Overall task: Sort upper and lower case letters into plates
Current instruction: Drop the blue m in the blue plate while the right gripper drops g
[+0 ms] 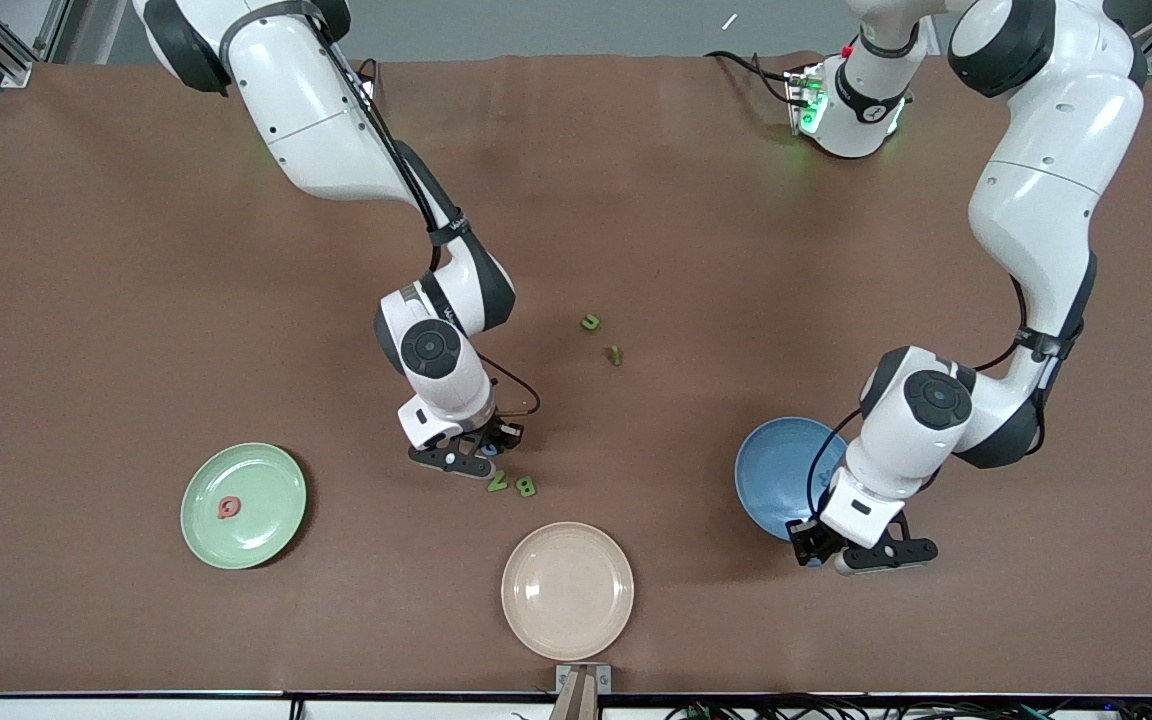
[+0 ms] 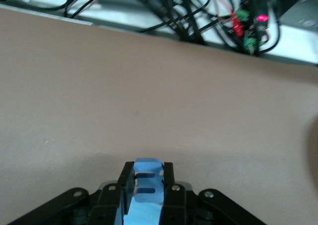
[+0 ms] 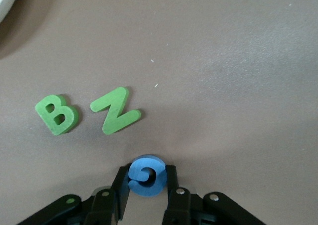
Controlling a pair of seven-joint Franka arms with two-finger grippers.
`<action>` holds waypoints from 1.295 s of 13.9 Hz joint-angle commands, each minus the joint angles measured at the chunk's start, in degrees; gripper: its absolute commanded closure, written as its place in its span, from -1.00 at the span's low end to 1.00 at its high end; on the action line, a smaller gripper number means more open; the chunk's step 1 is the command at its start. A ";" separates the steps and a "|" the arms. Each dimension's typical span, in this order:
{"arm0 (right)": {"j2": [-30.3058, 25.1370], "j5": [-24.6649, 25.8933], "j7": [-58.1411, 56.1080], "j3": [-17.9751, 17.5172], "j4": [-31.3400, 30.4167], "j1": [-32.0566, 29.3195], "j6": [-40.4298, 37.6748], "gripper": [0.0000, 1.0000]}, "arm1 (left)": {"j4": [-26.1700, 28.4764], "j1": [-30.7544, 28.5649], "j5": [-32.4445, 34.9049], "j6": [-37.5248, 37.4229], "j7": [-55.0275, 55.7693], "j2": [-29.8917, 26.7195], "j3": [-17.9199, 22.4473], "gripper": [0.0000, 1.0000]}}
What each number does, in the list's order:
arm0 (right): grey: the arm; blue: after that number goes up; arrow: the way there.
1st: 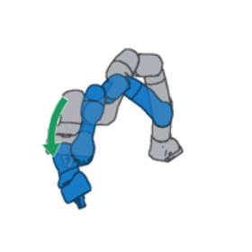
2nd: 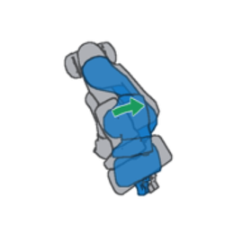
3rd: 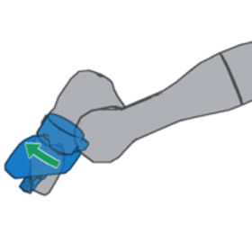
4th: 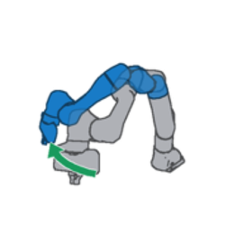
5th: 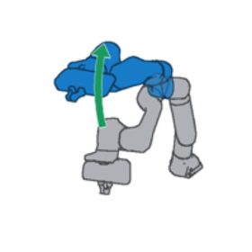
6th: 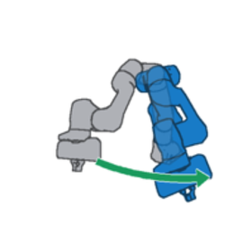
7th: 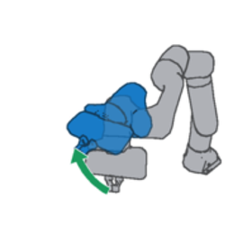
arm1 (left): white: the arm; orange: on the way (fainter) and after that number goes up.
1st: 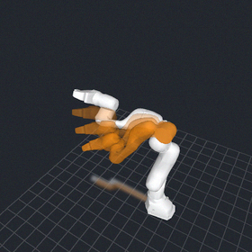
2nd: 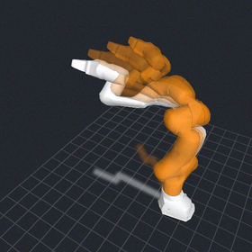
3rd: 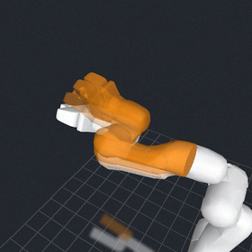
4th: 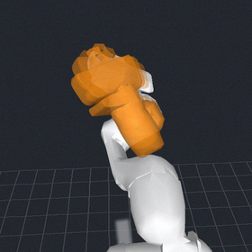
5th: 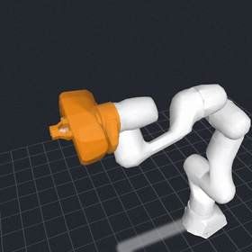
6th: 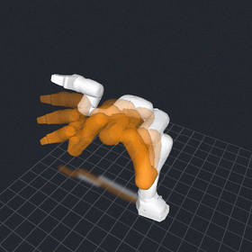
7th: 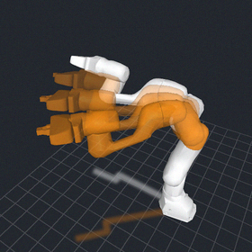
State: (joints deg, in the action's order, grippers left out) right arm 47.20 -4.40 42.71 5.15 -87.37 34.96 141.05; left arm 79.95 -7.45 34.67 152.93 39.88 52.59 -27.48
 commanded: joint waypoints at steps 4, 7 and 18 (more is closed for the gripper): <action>-1.93 0.97 -10.58 6.88 6.41 -3.13 -15.50 0.90 | -1.12 1.03 0.14 2.90 -2.36 0.32 1.20 1.00; -2.90 0.79 -25.88 11.37 7.30 -6.82 -18.79 0.90 | 7.90 -0.02 0.05 2.37 0.09 -3.62 0.76 1.00; -2.11 -0.61 -38.85 11.91 7.03 -14.58 -17.39 -0.57 | 26.84 -1.69 -0.04 -7.16 7.14 -17.43 -2.03 -1.00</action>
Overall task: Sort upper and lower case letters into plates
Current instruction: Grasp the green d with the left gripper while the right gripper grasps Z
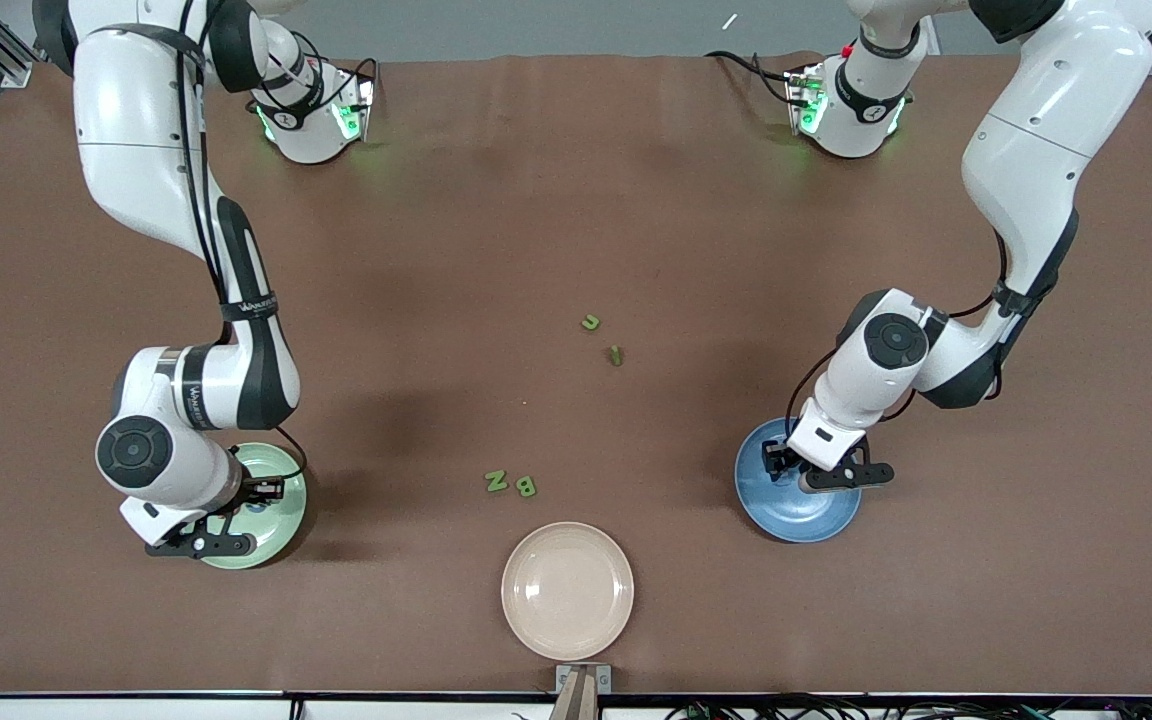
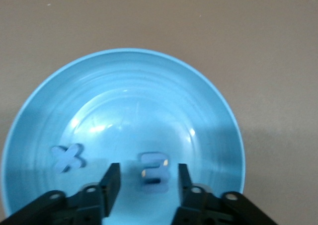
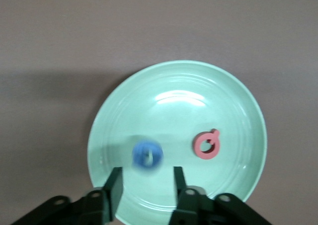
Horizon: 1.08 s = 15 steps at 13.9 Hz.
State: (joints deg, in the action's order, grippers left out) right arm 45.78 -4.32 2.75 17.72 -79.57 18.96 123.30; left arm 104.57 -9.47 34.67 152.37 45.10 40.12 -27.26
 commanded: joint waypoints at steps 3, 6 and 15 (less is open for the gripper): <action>-0.78 -6.57 4.28 -0.58 -0.32 6.25 0.54 -0.57 | 1.77 0.33 -0.04 -14.72 9.18 -6.01 -9.63 -1.00; 0.27 -9.13 13.48 -0.58 0.38 11.43 4.12 -0.58 | 1.86 4.52 -0.04 -15.35 20.43 -3.74 -13.61 -0.95; 7.57 -9.04 18.61 -0.58 0.21 22.60 21.10 -0.58 | -5.88 18.69 0.84 -15.26 31.01 5.15 -10.98 -0.37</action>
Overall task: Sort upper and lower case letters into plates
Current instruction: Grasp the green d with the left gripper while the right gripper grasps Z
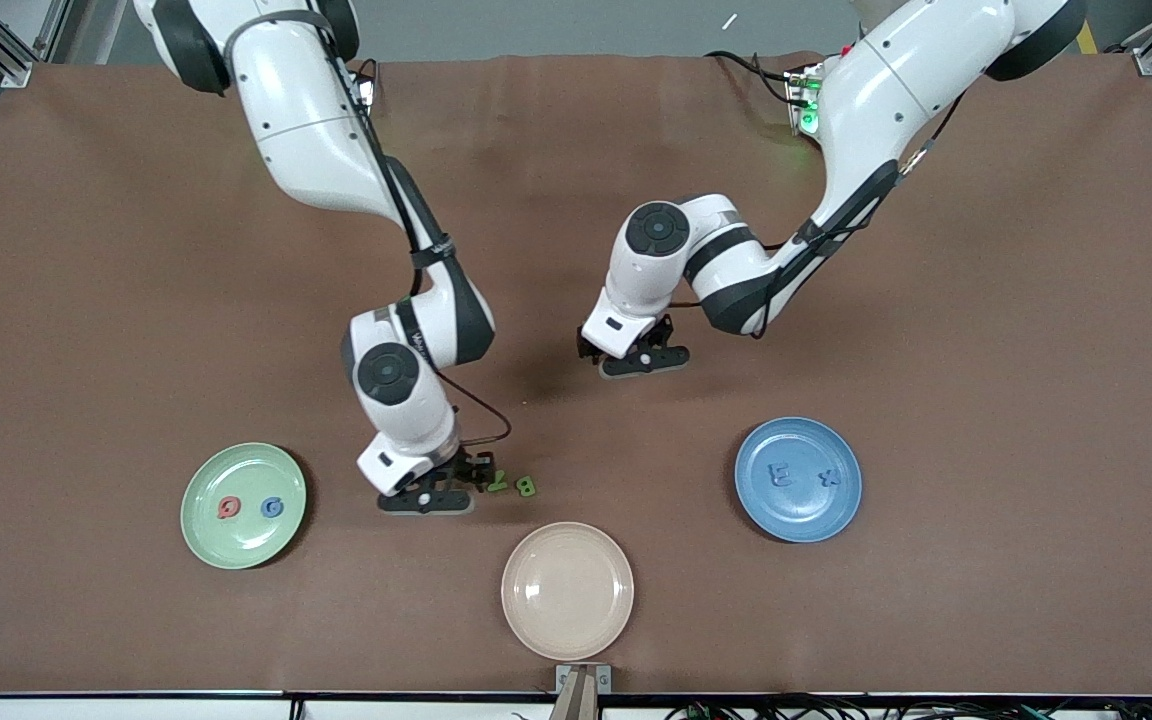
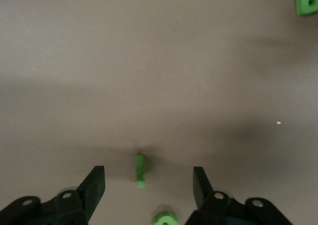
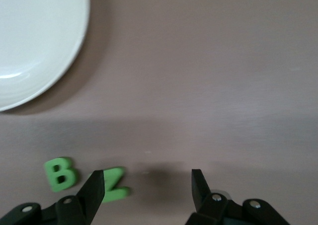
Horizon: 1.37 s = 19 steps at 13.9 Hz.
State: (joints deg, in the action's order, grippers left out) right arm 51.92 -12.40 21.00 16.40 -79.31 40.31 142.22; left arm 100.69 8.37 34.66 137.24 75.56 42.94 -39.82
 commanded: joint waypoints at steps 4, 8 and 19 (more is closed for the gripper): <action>2.75 -0.96 1.05 0.74 -0.23 2.93 5.87 -0.57 | -1.02 1.21 0.67 -0.30 3.27 3.37 1.77 -0.20; 2.67 -0.61 0.88 0.74 -0.32 2.84 5.87 0.09 | -1.02 2.00 0.14 -0.30 5.56 4.25 1.86 0.12; -6.11 0.62 -25.86 4.60 0.30 -5.59 -9.49 0.91 | -4.19 -11.08 0.85 -13.74 -0.30 -4.18 0.89 0.99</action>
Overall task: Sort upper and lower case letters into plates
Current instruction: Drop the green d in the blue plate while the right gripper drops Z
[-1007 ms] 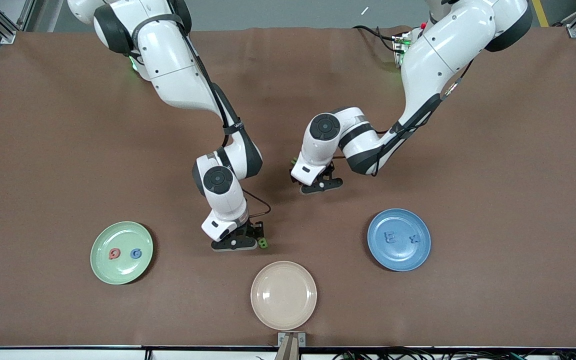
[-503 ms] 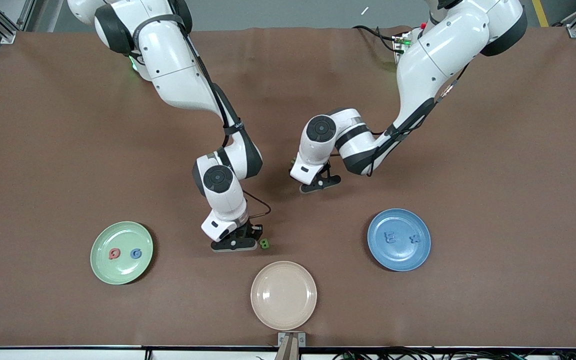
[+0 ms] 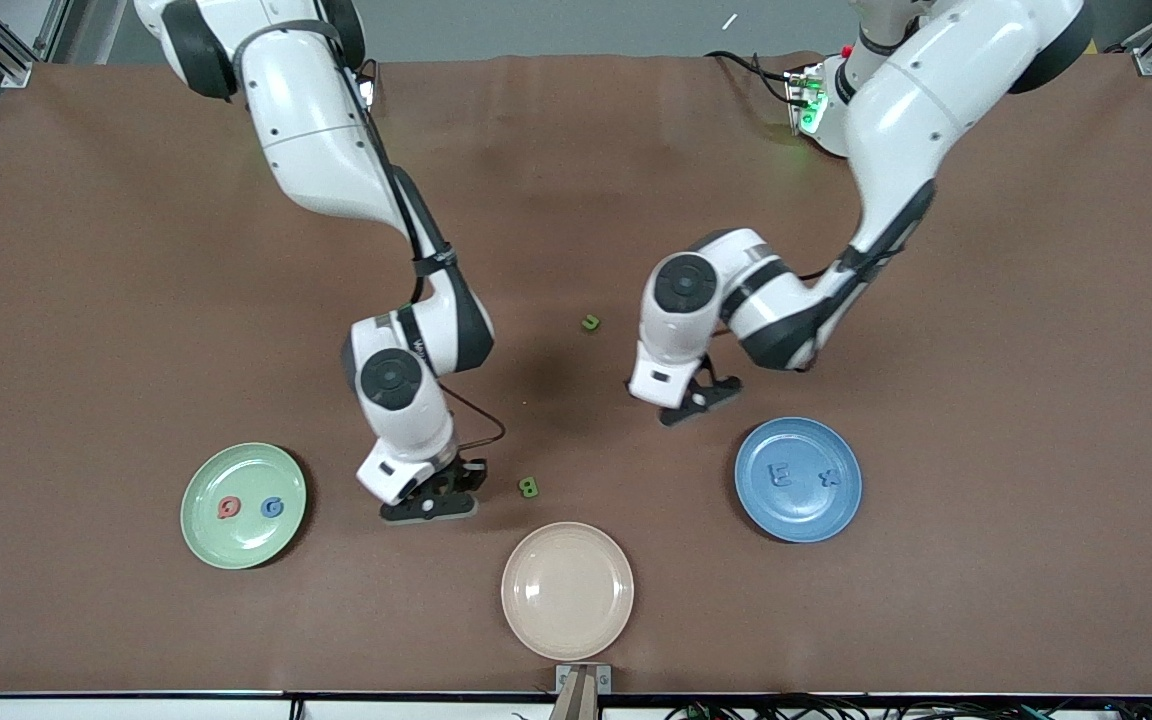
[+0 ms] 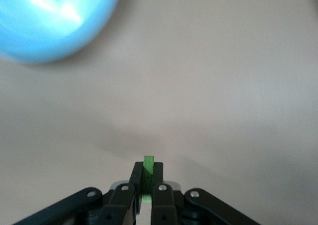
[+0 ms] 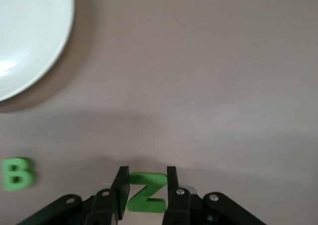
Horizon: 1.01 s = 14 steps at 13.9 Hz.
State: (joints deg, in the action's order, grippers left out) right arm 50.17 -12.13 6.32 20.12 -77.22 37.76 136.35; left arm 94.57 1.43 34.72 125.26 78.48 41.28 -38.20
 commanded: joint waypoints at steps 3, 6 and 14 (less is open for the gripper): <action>-5.70 0.01 -27.37 3.61 -1.96 -7.25 -6.71 0.89 | 3.95 -9.50 0.78 -2.82 -7.97 -3.57 -0.74 0.95; -6.23 -0.17 -36.35 3.61 -3.72 -12.70 -7.41 0.87 | 4.66 -13.46 0.70 -2.82 -10.88 -2.26 -0.65 0.74; -5.70 -2.71 -37.70 2.73 -6.71 -15.36 -6.36 -0.75 | 2.82 -13.48 -0.44 -2.74 -9.93 -0.59 -0.30 -0.76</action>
State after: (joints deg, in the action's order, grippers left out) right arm 45.61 -12.89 -31.48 23.36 -82.54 21.57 129.33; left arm 98.12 -12.72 34.69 122.80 67.78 40.68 -38.32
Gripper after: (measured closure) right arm 0.300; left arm 0.467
